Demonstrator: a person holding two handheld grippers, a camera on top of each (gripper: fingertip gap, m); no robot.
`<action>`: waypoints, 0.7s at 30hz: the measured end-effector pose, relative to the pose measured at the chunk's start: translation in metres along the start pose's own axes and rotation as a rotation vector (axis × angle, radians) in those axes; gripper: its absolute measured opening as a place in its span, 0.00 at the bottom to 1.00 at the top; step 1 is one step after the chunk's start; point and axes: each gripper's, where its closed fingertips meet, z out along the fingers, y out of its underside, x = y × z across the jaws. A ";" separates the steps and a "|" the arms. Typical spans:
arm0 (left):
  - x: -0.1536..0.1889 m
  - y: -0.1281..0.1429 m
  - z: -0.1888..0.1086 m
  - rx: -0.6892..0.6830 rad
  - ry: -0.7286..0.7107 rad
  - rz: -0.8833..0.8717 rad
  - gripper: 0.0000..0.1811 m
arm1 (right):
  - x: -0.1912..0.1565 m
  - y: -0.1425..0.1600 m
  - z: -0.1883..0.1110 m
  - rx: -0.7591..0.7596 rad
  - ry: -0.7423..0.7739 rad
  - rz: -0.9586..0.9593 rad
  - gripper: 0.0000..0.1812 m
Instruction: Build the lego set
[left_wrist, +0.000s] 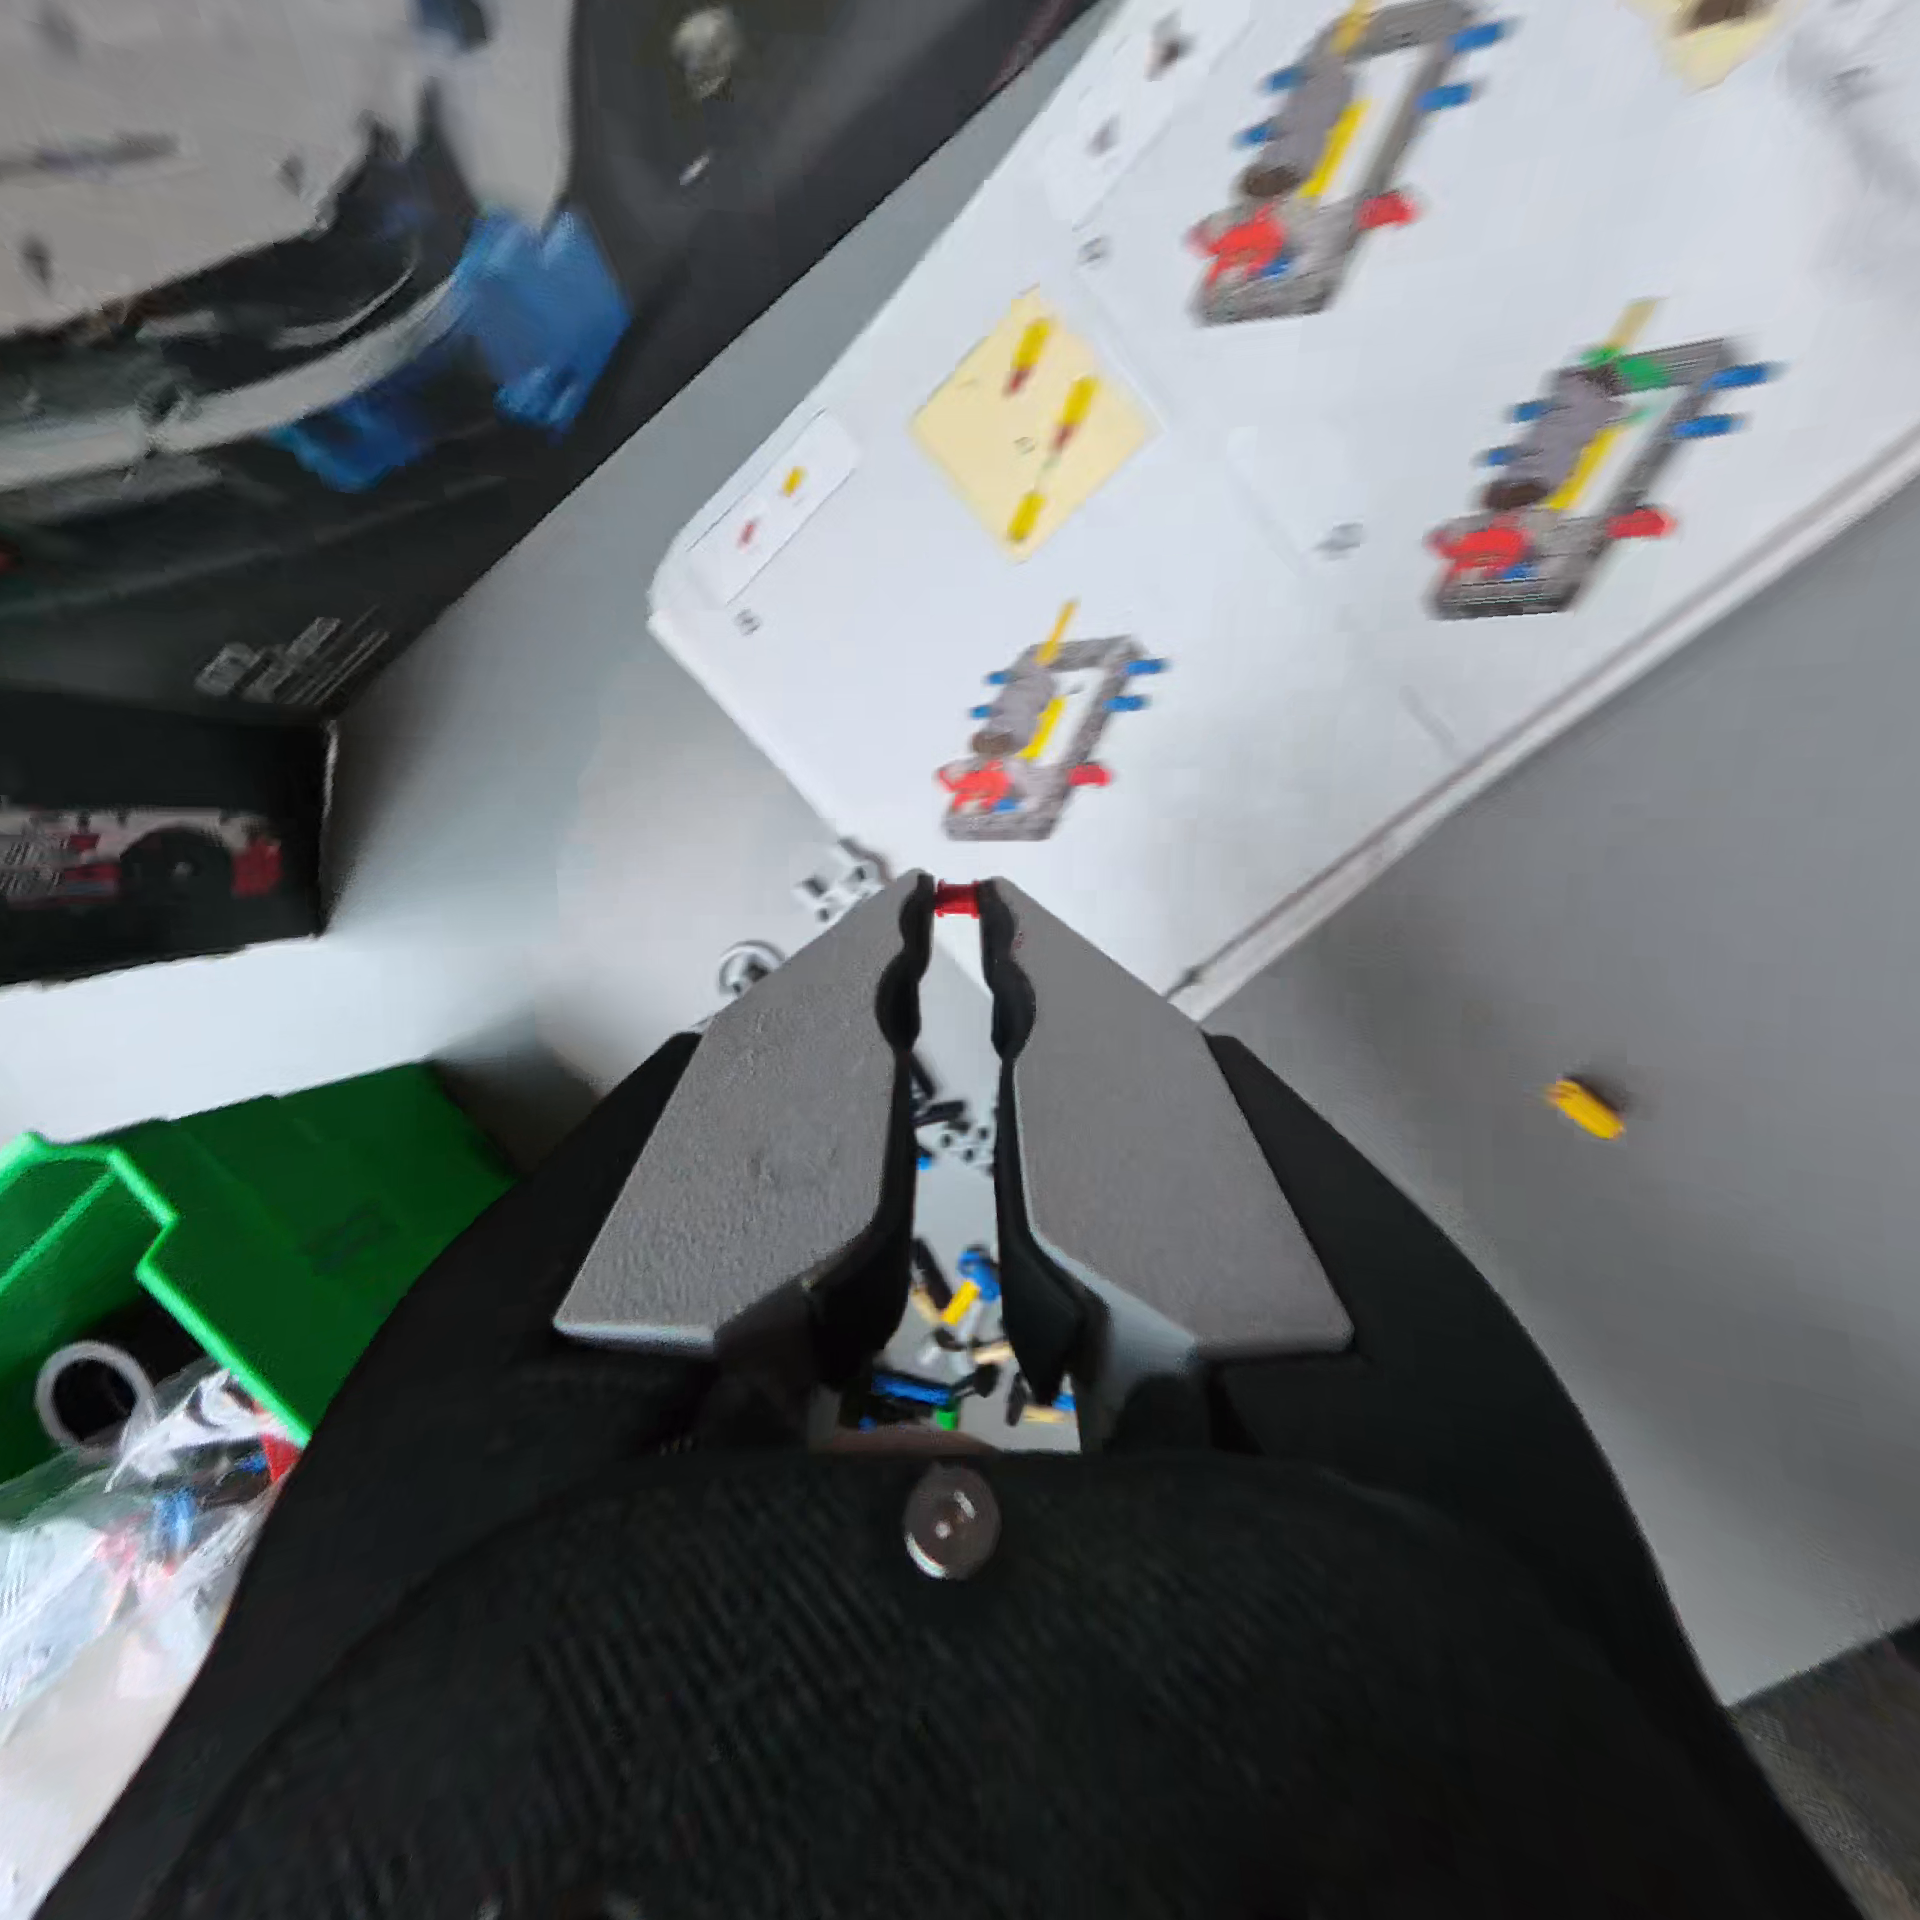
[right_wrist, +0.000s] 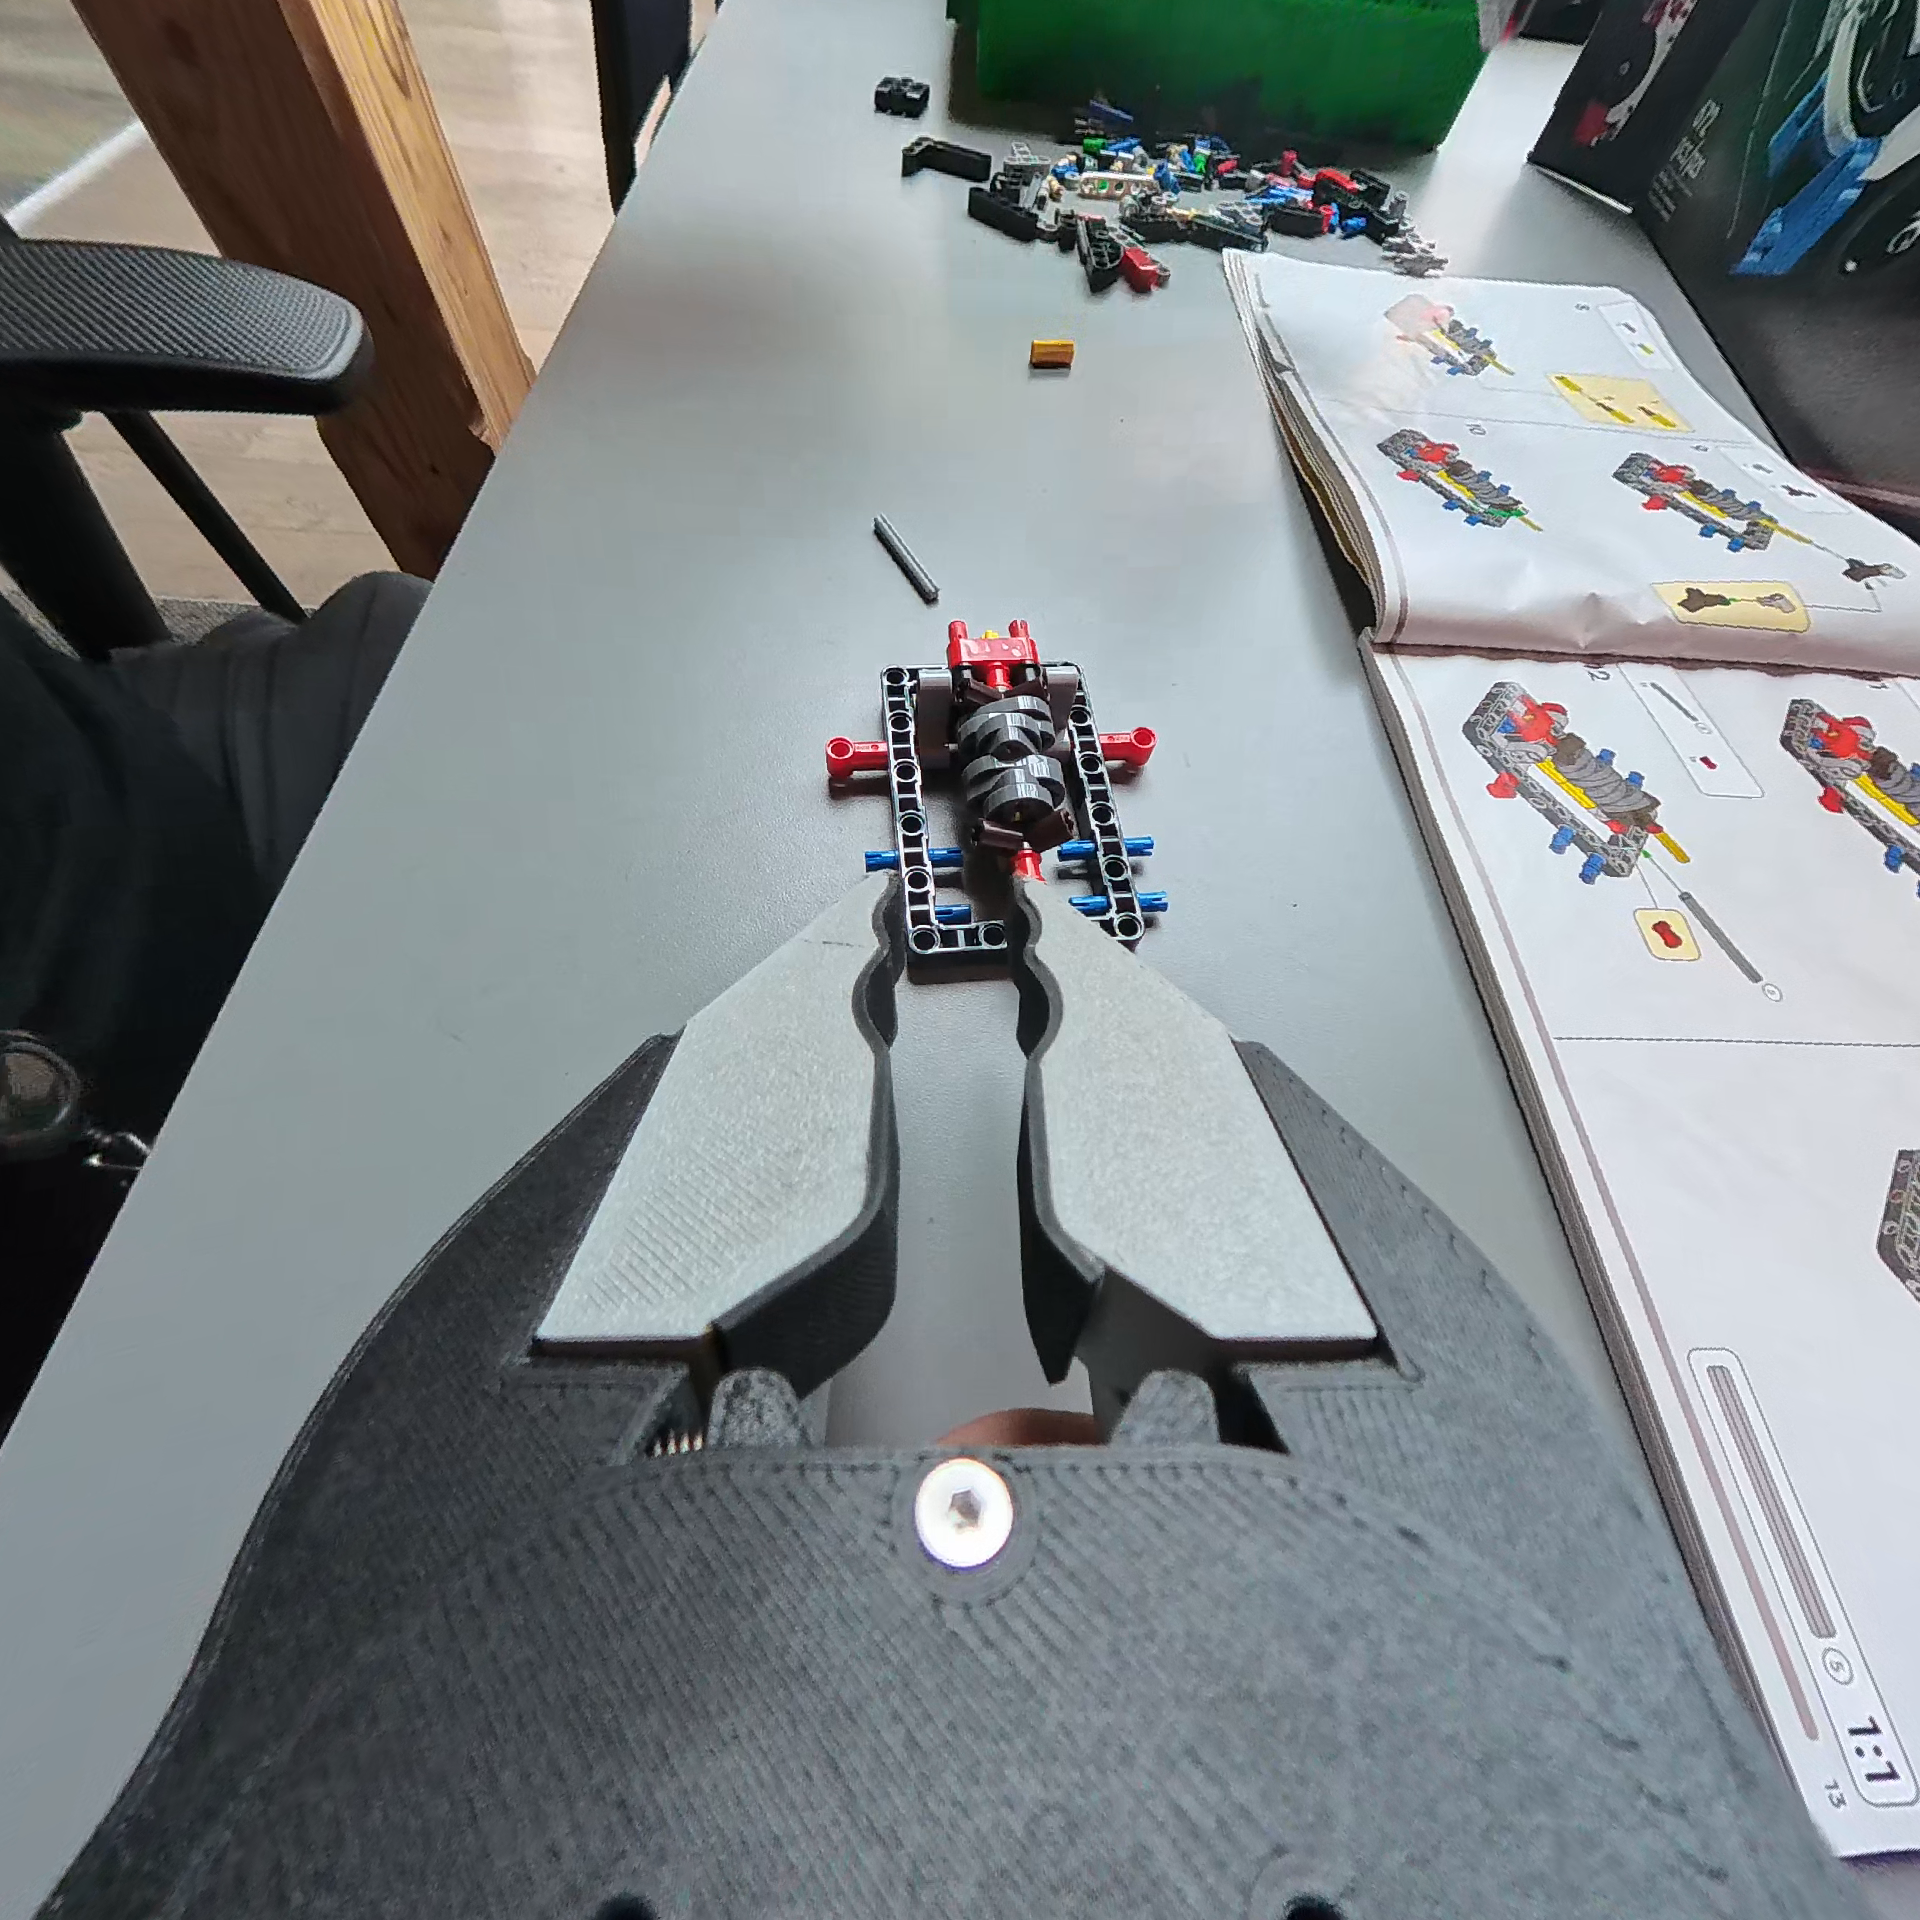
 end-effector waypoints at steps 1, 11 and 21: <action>0.023 -0.008 -0.007 0.025 0.019 0.044 0.04 | 0.000 0.000 0.000 -0.002 0.001 -0.002 0.09; 0.281 0.015 0.010 0.077 0.440 0.351 0.04 | 0.002 0.000 0.000 0.002 0.012 0.000 0.08; 0.296 0.035 0.023 0.039 0.484 0.337 0.10 | 0.003 -0.001 -0.001 0.007 0.023 0.006 0.08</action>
